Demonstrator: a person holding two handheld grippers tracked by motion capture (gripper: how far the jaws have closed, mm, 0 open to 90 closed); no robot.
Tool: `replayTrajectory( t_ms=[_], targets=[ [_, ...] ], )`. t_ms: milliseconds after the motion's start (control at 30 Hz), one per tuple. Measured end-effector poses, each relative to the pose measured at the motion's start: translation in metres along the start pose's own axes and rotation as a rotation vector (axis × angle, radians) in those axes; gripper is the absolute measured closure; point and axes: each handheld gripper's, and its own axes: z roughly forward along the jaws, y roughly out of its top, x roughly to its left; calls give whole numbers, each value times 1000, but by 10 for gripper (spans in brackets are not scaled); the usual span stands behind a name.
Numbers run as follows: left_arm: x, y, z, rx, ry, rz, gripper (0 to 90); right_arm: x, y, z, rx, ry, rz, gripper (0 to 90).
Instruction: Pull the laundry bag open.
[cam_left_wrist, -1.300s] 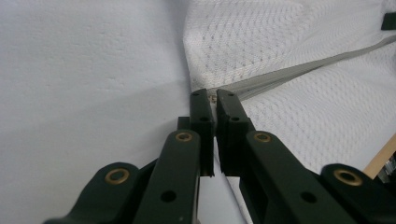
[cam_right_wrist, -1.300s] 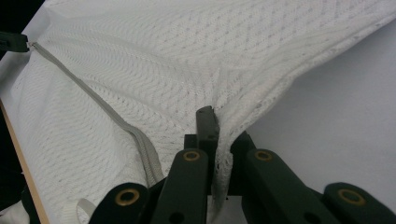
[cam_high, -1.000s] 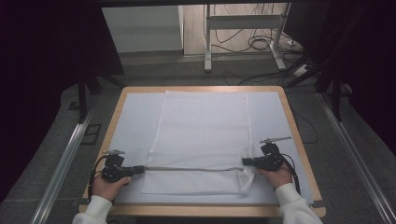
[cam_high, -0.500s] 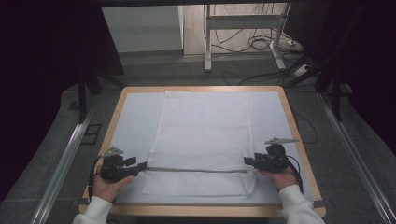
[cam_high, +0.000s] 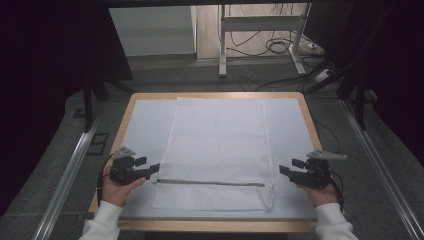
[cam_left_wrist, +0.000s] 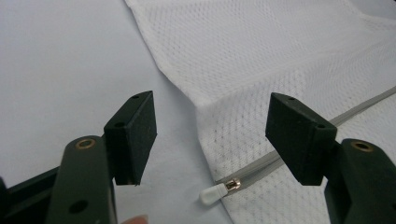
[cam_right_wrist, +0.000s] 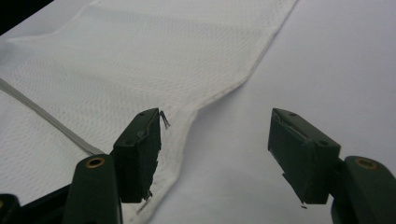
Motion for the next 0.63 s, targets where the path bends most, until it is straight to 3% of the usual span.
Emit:
replayTrajectory(
  t_ms=[167,633],
  targets=[
    [-1,-1,1,6,0,5,340,-7,-4,1,5,-7,-2,337],
    [4,-4,2,26,-11,-6,334,0,-2,5,-20,29,-30,327]
  ],
)
